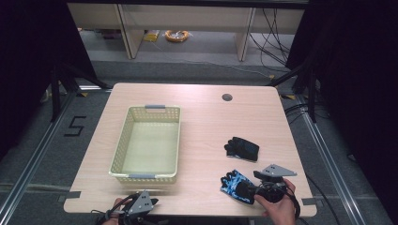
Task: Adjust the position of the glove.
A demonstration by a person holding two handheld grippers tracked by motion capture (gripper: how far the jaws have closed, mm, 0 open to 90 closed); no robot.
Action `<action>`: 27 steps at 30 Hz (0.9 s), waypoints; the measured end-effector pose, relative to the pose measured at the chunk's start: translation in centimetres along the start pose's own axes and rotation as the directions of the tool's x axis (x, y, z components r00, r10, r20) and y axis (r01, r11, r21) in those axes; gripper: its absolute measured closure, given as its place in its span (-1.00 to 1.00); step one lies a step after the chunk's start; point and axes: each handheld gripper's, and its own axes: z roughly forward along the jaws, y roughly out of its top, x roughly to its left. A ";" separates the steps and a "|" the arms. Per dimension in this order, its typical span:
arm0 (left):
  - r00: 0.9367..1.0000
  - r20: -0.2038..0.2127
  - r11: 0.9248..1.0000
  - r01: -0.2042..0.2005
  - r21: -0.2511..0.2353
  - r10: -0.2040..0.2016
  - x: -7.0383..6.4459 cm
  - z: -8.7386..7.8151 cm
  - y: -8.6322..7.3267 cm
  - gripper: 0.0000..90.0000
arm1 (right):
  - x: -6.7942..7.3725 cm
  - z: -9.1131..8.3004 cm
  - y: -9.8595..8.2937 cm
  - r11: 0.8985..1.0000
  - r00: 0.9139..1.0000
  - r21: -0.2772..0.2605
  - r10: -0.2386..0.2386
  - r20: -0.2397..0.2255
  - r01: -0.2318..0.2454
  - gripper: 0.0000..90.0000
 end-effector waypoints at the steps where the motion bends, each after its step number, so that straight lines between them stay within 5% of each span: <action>1: 1.000 0.000 1.000 -0.021 0.000 0.021 0.1 0.0 0.1 -0.48 | 0.0 0.0 0.0 1.000 1.000 0.000 -0.004 -0.004 0.004 -0.14; 4: 1.000 0.000 1.000 0.004 -0.001 -0.004 0.0 0.0 0.0 -0.48 | 0.0 0.0 0.0 1.000 1.000 -0.001 -0.002 -0.005 0.002 -0.14; 15: 1.000 0.002 1.000 -0.017 -0.002 0.017 0.2 0.0 0.1 -0.49 | -0.4 0.0 0.7 1.000 1.000 -0.008 0.001 0.013 -0.001 -0.15; 17: 1.000 0.002 1.000 0.012 -0.001 -0.012 0.1 0.0 0.0 -0.49 | -0.5 0.1 1.0 1.000 1.000 -0.016 -0.006 0.025 0.006 -0.15; 19: 1.000 -0.004 1.000 0.009 -0.001 -0.009 0.2 0.0 0.0 -0.49 | -0.3 0.2 1.3 1.000 1.000 -0.011 0.023 0.016 -0.023 -0.13; 20: 1.000 -0.006 1.000 -0.017 -0.001 0.017 0.4 -0.1 0.1 -0.50 | -0.6 0.3 1.5 1.000 1.000 -0.013 -0.011 0.011 0.011 -0.12; 21: 1.000 -0.011 1.000 0.026 -0.014 -0.026 0.2 0.1 0.1 -0.51 | -0.6 0.4 1.6 1.000 1.000 -0.006 -0.018 0.017 0.018 -0.12; 23: 1.000 -0.010 1.000 0.013 -0.008 -0.013 0.4 -0.1 0.1 -0.52 | -0.4 0.6 1.7 1.000 1.000 -0.004 0.017 0.012 -0.017 -0.12; 24: 1.000 -0.012 1.000 -0.009 -0.006 0.009 0.5 -0.2 0.1 -0.54 | -0.6 0.6 1.8 1.000 1.000 -0.011 -0.005 0.020 0.005 -0.11; 27: 1.000 -0.011 1.000 0.012 -0.013 -0.012 0.4 -0.1 0.1 -0.56 | -1.1 0.7 2.4 0.999 0.999 -0.013 -0.029 0.029 0.030 -0.09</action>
